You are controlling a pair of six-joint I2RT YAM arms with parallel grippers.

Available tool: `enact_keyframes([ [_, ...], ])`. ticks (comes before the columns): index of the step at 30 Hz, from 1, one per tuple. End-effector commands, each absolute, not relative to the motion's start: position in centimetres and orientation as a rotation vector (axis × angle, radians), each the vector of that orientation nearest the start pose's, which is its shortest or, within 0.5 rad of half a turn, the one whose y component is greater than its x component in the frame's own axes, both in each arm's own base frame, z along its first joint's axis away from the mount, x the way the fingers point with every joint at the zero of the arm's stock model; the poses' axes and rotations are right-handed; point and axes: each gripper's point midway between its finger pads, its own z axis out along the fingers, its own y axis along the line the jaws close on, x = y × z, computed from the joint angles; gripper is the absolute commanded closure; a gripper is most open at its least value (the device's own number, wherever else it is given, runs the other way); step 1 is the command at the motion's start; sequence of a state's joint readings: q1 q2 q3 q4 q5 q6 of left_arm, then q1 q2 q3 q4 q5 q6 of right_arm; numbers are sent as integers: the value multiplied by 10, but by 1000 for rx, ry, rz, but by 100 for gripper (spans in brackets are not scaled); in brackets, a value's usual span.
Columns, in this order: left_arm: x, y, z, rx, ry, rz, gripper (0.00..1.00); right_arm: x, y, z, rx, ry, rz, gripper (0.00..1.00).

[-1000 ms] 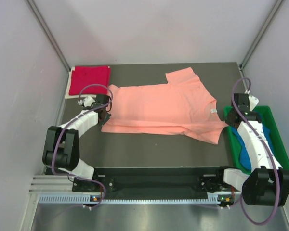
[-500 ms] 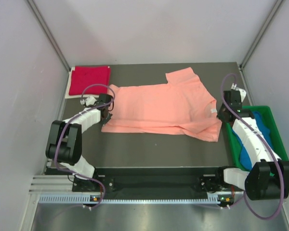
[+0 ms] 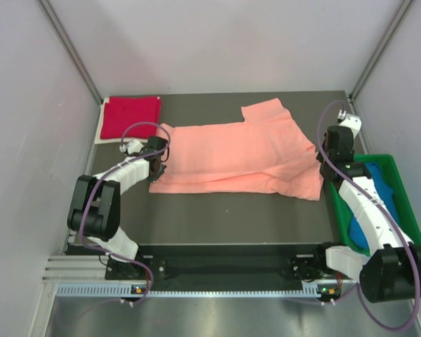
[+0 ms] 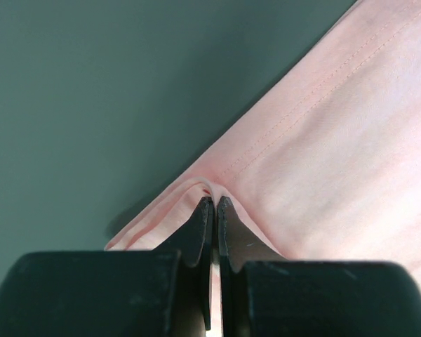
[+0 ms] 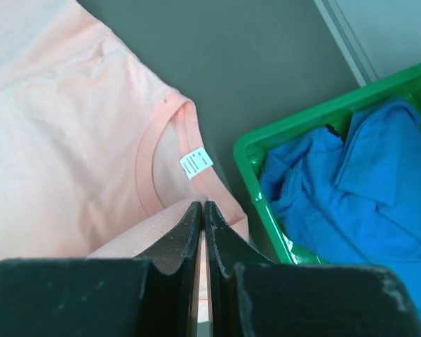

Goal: Fold and stack the t-shirts
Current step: Fold the tshirt

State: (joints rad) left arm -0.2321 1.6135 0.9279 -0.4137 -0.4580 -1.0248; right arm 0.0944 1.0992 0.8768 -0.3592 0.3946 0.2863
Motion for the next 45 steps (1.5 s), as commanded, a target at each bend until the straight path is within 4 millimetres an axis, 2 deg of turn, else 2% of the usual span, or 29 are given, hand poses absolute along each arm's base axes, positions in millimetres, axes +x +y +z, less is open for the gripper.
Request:
enact_keyframes([
  [1, 365, -36, 45, -1120, 2198, 115, 100, 352, -25, 220, 391, 1924, -198, 97],
  [13, 363, -30, 44, -1126, 2189, 170, 100, 379, -5, 197, 244, 1980, -165, 97],
  [18, 369, -35, 55, -1133, 2177, 128, 100, 381, -8, 183, 253, 2036, -205, 97],
  [20, 369, -32, 59, -1142, 2158, 135, 96, 379, -12, 177, 274, 2056, -239, 98],
  [22, 370, -29, 65, -1161, 2130, 144, 87, 378, -21, 178, 317, 2054, -294, 98],
  [24, 372, -26, 68, -1175, 2115, 155, 81, 372, -31, 166, 372, 2101, -369, 99],
  [25, 372, -25, 69, -1184, 2114, 160, 77, 372, -31, 163, 380, 2115, -372, 99],
  [28, 371, -21, 69, -1224, 2095, 187, 76, 371, -27, 151, 370, 2135, -349, 99],
  [33, 376, -8, 78, -1275, 2035, 194, 75, 374, -17, 165, 351, 2097, -268, 99],
  [36, 376, -5, 85, -1252, 2037, 199, 71, 376, -13, 171, 342, 2088, -238, 98],
  [41, 359, -4, 88, -1324, 2014, 185, 63, 376, -10, 165, 340, 2111, -220, 98],
  [45, 350, -17, 87, -1376, 2052, 106, 62, 376, -10, 164, 341, 2116, -225, 98],
])
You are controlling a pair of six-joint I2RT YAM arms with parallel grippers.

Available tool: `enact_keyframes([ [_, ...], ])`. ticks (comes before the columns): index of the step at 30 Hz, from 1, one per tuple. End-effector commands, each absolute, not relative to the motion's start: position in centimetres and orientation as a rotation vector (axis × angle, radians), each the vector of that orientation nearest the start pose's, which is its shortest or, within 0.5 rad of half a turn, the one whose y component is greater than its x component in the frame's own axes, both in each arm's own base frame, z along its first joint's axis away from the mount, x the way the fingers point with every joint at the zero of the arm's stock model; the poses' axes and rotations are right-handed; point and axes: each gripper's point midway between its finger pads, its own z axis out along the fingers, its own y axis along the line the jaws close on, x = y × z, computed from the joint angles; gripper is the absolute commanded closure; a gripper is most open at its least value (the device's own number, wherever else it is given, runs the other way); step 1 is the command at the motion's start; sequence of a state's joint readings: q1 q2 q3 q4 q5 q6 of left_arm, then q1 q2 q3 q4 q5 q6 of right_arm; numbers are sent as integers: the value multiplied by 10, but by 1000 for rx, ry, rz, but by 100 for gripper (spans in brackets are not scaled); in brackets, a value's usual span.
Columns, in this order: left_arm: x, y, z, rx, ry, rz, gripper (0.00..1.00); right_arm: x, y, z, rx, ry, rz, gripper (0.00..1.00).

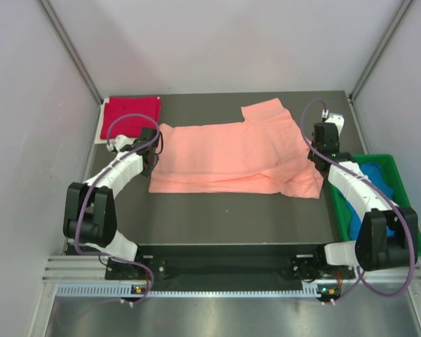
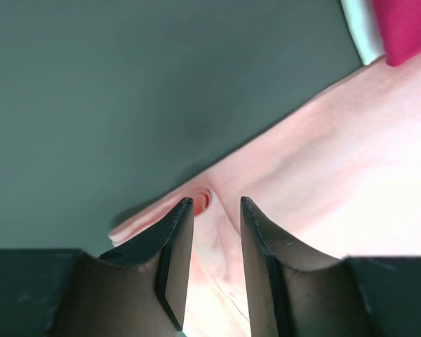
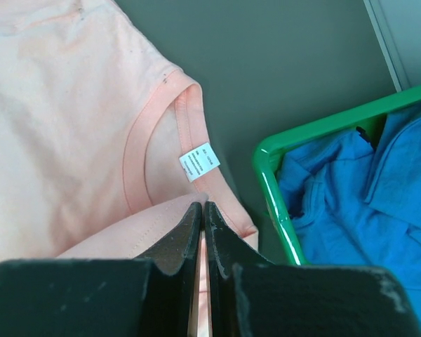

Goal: Fold and stack the t-shirts
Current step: Fold the tshirt

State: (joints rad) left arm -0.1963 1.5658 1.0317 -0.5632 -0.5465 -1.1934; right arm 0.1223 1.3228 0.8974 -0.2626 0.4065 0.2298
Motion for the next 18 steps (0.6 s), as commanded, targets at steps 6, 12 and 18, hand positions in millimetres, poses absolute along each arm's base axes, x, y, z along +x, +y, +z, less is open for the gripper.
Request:
enact_keyframes([
  [6, 356, -42, 80, -1387, 2045, -133, 66, 378, -9, 164, 344, 2127, -216, 98],
  [12, 345, -36, 69, -1421, 2073, -51, 64, 377, -7, 162, 344, 2136, -213, 99],
  [18, 342, -38, 54, -1454, 2074, -66, 63, 378, -5, 158, 343, 2150, -202, 99],
])
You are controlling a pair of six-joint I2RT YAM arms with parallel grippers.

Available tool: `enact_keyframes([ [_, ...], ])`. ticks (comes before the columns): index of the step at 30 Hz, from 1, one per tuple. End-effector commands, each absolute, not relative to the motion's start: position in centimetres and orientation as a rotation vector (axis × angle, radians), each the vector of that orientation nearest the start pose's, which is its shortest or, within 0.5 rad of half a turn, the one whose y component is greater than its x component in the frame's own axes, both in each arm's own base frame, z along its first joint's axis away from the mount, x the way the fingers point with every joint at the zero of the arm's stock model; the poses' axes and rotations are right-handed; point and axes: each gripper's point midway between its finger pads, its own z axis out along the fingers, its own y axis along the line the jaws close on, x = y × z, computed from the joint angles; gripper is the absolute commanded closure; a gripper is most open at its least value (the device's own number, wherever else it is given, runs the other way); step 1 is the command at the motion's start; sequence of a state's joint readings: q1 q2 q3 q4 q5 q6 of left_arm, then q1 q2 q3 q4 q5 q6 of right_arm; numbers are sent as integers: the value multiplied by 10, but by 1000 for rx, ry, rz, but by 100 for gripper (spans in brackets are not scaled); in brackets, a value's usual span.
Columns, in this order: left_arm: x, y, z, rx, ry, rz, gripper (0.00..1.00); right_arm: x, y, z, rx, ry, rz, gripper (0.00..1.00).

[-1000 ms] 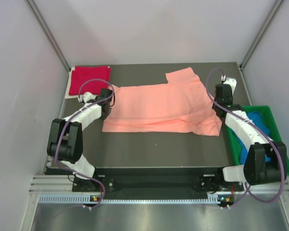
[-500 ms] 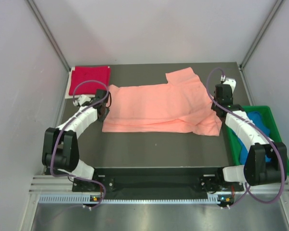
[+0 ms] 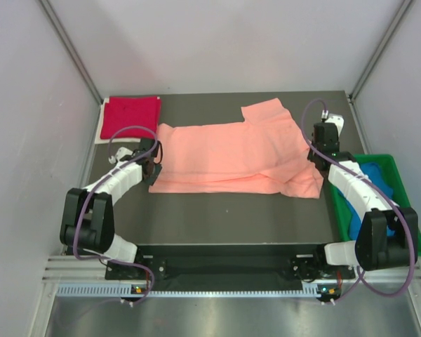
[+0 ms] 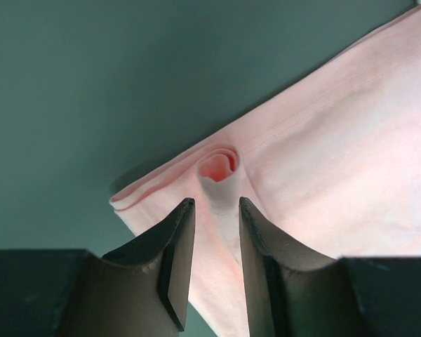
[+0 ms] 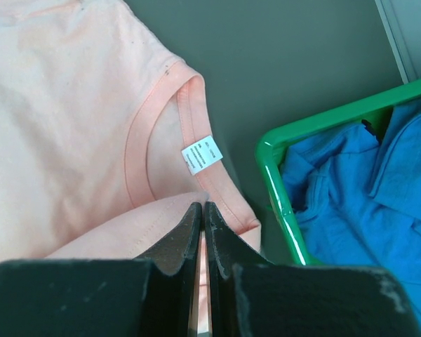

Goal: Fold and stack the t-shirts
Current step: Fold the tshirt

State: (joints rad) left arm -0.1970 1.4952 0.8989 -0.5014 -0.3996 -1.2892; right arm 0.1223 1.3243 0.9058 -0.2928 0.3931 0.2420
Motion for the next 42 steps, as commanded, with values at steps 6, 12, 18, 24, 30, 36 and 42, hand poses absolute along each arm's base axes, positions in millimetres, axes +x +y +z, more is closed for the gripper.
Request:
enact_keyframes([
  [6, 341, -38, 46, -1459, 2092, -45, 63, 378, -3, 156, 345, 2160, -191, 99],
  [12, 349, -37, 43, -1458, 2069, -42, 88, 378, -3, 155, 343, 2163, -190, 99],
  [18, 362, -24, 56, -1450, 1985, 13, 100, 386, -4, 165, 340, 2131, -193, 100],
  [24, 369, -14, 61, -1460, 1947, 84, 100, 390, -12, 164, 347, 2134, -258, 100],
  [30, 375, -16, 51, -1473, 1968, 94, 100, 396, -7, 165, 331, 2124, -226, 100],
  [36, 386, -17, 52, -1495, 1951, 100, 100, 413, -2, 175, 318, 2093, -198, 100],
  [42, 396, -18, 56, -1509, 1966, 122, 78, 422, 3, 168, 283, 2119, -188, 100],
])
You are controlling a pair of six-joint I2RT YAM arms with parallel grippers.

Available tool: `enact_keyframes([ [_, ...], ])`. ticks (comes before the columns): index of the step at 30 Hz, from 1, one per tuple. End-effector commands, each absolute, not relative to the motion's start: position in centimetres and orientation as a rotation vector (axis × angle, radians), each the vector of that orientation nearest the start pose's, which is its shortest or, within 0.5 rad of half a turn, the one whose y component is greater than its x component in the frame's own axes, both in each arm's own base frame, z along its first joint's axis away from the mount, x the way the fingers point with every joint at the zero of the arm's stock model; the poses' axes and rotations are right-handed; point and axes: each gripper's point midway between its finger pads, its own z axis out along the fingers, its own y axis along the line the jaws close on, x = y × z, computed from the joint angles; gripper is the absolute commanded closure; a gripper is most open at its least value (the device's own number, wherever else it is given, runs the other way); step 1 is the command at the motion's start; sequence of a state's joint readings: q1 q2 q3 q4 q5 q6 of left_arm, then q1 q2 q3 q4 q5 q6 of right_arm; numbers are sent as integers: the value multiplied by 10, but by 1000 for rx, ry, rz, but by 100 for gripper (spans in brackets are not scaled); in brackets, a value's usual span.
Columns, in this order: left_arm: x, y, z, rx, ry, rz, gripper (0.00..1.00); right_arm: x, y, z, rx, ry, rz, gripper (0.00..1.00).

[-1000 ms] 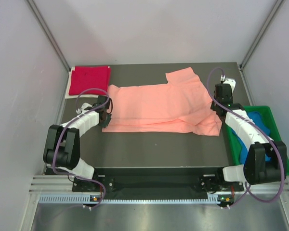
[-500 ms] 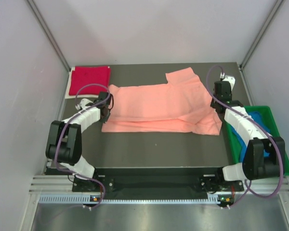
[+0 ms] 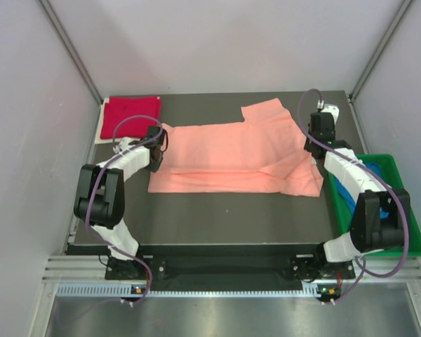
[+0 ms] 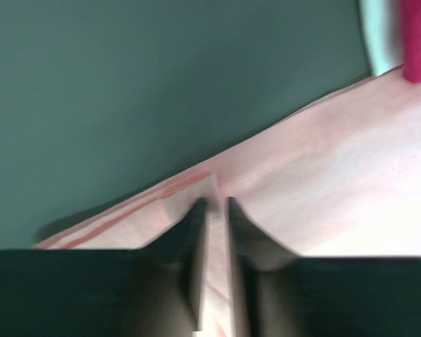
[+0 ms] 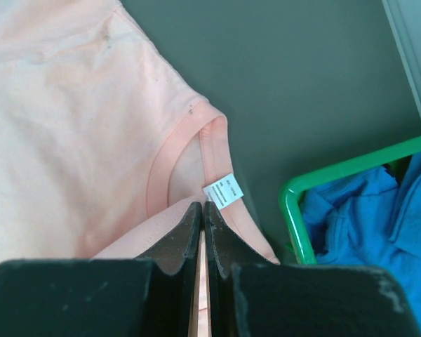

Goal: Fold and stack the t-shirts
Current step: Fold the tshirt

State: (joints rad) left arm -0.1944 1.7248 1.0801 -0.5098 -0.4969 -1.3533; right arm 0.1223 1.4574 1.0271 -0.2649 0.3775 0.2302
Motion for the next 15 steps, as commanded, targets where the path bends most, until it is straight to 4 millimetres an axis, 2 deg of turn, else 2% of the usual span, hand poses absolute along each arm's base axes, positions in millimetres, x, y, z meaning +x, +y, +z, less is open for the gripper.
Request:
enact_keyframes([
  [1, 400, -17, 61, -1507, 1955, 122, 72, 422, 3, 166, 280, 2124, -189, 100],
  [3, 400, -13, 67, -1501, 1935, 141, 66, 421, 3, 163, 275, 2132, -191, 100],
  [7, 405, -4, 93, -1444, 1876, 146, 66, 422, 3, 159, 273, 2140, -194, 100],
  [9, 403, -8, 98, -1415, 1889, 138, 66, 424, 6, 159, 265, 2142, -175, 100],
  [15, 378, -17, 89, -1285, 2031, 116, 70, 435, 13, 163, 264, 2146, -141, 100],
])
